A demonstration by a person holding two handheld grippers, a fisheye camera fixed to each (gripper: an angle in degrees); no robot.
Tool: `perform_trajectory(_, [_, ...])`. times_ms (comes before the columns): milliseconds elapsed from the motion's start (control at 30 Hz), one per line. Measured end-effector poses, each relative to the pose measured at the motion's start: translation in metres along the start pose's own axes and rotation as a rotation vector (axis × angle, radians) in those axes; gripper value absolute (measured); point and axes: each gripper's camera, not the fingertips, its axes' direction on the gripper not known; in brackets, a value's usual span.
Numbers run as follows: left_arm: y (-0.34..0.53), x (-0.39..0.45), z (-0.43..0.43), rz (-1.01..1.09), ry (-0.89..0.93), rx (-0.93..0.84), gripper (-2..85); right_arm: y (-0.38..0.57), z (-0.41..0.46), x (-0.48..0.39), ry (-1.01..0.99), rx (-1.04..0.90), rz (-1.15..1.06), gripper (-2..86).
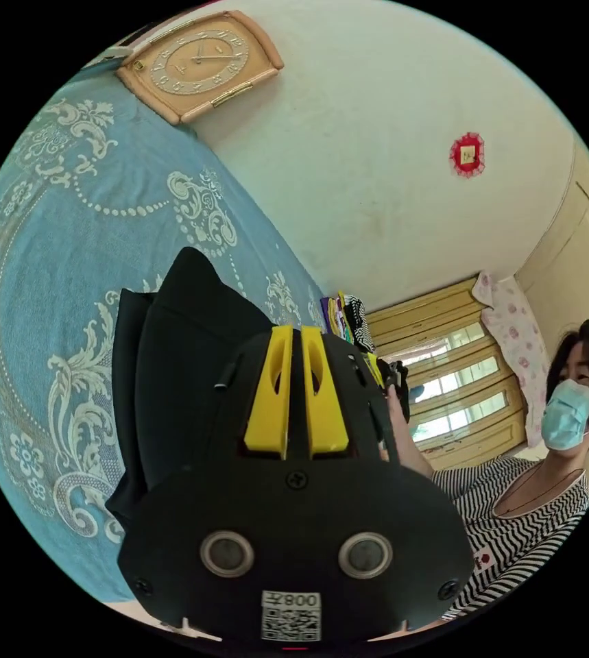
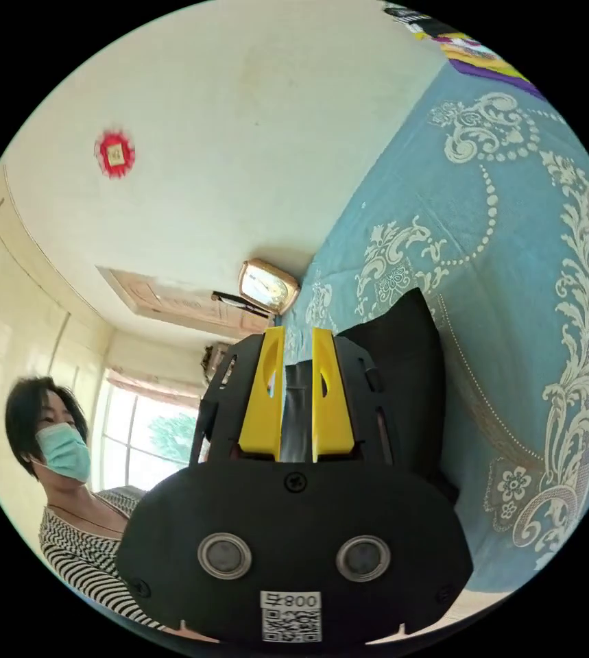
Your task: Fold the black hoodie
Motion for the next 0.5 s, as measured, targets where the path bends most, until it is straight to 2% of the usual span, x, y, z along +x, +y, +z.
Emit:
perform_trajectory(100, [-0.003,0.029,0.04,0.117,-0.193,-0.108,0.9,0.003,0.069,-0.027,0.269,-0.18,-0.163,1.8])
perform_trajectory(133, [-0.004,0.039,0.059,0.148,-0.298,-0.145,0.7,0.004,0.085,-0.03,0.317,-0.21,-0.193,1.6])
perform_trajectory(200, [-0.004,0.05,0.089,0.218,-0.475,-0.207,0.4,0.011,0.151,-0.03,0.544,-0.339,-0.291,0.8])
perform_trajectory(267, [0.002,0.049,0.136,0.28,-0.708,-0.345,0.3,0.021,0.205,-0.018,0.7,-0.466,-0.346,0.5])
perform_trajectory(333, [0.011,0.043,0.167,0.298,-0.775,-0.435,0.2,0.035,0.249,-0.002,0.835,-0.548,-0.369,0.3])
perform_trajectory(400, [0.021,0.05,0.18,0.355,-0.816,-0.406,0.2,0.054,0.279,0.0,0.954,-0.533,-0.464,0.2])
perform_trajectory(500, [0.031,0.059,0.195,0.37,-0.844,-0.424,0.2,0.064,0.292,0.007,0.986,-0.539,-0.487,0.2])
